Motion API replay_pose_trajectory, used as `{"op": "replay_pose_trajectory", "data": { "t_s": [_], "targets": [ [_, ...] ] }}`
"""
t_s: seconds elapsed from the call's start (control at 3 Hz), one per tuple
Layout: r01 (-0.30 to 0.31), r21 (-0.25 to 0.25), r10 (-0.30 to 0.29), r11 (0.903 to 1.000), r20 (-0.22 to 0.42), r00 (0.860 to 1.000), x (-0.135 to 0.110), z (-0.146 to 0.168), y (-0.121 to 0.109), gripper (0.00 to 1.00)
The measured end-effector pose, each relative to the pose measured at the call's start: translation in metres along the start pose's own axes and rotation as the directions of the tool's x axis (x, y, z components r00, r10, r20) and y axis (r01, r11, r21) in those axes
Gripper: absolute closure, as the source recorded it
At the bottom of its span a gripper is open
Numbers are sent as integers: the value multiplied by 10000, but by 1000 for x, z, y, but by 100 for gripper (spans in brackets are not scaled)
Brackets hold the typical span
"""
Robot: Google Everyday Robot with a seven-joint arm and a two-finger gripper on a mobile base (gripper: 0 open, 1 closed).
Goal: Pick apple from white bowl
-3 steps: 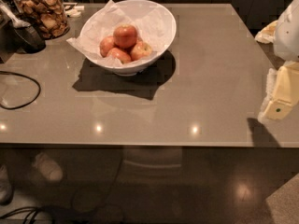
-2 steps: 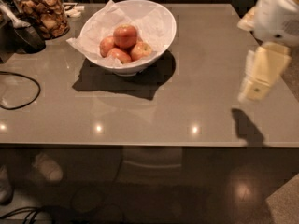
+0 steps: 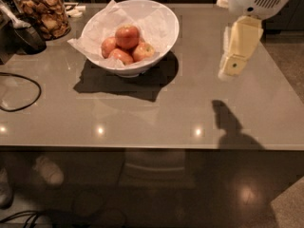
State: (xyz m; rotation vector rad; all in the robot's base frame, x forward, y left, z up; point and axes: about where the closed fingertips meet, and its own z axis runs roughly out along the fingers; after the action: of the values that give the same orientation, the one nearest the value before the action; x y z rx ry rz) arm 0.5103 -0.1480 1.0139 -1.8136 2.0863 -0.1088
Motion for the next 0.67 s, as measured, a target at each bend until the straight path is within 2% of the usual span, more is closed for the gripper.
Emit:
{"op": "replay_pose_trajectory", "data": {
  "t_s": [0.33, 0.67],
  "targets": [
    [13, 99, -14, 10000, 66, 10000, -3, 0, -2, 0],
    [-840, -402, 848, 9957, 167, 9963, -17, 20, -18, 0]
  ]
}}
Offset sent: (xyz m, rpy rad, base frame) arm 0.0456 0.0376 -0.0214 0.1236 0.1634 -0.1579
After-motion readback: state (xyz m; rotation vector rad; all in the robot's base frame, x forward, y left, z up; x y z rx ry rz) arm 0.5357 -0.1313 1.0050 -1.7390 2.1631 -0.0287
